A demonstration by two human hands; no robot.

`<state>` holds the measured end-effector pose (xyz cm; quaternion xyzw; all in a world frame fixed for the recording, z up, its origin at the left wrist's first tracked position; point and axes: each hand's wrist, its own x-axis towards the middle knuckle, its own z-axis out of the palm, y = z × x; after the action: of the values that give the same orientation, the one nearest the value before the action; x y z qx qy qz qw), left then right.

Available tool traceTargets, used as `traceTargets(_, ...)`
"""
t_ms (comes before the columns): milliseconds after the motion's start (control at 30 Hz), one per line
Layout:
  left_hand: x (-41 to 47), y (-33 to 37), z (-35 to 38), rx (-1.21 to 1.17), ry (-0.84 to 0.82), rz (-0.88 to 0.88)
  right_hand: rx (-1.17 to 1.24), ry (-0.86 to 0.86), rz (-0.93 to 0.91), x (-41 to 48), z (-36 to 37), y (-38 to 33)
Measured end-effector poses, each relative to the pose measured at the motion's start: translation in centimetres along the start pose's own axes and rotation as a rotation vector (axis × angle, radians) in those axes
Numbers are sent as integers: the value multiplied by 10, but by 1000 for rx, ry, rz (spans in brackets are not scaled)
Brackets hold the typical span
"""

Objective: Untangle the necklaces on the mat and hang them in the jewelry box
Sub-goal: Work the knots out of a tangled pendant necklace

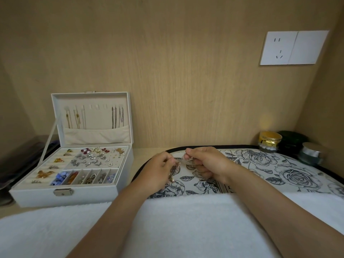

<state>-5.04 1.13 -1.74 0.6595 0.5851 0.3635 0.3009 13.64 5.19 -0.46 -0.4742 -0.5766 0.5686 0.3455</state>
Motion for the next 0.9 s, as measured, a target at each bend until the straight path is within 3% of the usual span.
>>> traceTargets(133,2,1,-1,-79,17,17,-212,93,-64,1,1,5)
traceTargets(333,4,0,0,24,67,87,-336,156,-184,5,1,8)
traceTargets(500,4,1,2,-195,30,18,-326,64,-386,1,-1,4)
traceTargets(600,2,5,1,-327,-5,10,-372,50,-363,-6,3,-1)
traceTargets(900,3,6,4,-395,-59,45,-566,336,-485,-5,11,3)
